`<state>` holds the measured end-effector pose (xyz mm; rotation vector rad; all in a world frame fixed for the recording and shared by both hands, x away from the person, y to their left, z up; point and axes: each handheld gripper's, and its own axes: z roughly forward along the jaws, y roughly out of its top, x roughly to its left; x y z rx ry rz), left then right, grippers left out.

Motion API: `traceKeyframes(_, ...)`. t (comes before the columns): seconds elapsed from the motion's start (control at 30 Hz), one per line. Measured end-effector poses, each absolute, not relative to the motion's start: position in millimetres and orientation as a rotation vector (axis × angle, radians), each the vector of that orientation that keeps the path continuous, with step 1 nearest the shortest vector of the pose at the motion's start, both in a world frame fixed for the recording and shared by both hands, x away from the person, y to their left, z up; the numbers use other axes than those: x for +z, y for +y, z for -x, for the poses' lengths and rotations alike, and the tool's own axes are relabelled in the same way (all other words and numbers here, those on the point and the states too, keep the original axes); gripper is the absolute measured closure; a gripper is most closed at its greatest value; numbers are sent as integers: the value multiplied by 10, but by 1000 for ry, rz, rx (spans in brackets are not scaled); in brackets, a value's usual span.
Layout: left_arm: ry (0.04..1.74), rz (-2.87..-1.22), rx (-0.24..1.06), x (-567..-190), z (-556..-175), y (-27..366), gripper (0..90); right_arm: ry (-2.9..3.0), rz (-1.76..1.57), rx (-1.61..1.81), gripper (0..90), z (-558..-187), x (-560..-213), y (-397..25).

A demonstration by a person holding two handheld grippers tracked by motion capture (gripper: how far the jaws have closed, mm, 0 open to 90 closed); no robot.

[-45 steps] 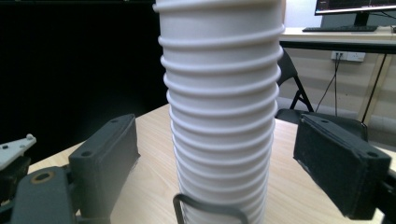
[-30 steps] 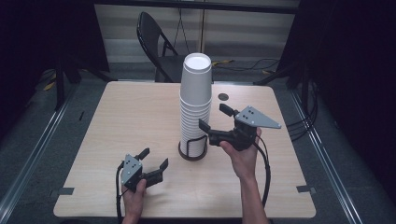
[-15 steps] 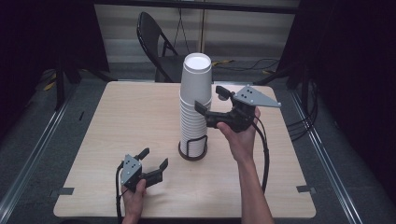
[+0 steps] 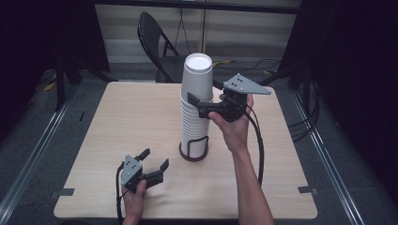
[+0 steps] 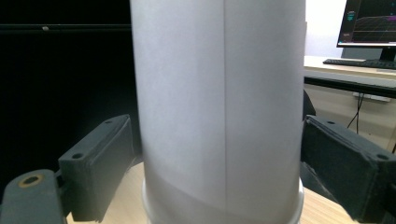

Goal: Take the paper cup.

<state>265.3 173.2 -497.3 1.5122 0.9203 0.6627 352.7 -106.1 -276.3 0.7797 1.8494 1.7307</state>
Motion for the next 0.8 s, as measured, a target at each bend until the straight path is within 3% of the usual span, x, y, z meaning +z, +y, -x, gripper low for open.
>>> traceKeyframes(0.8,919,-1509,660,-4974,-2652,1736,179,1900,-807,1689,107,-3754,-2818,-877)
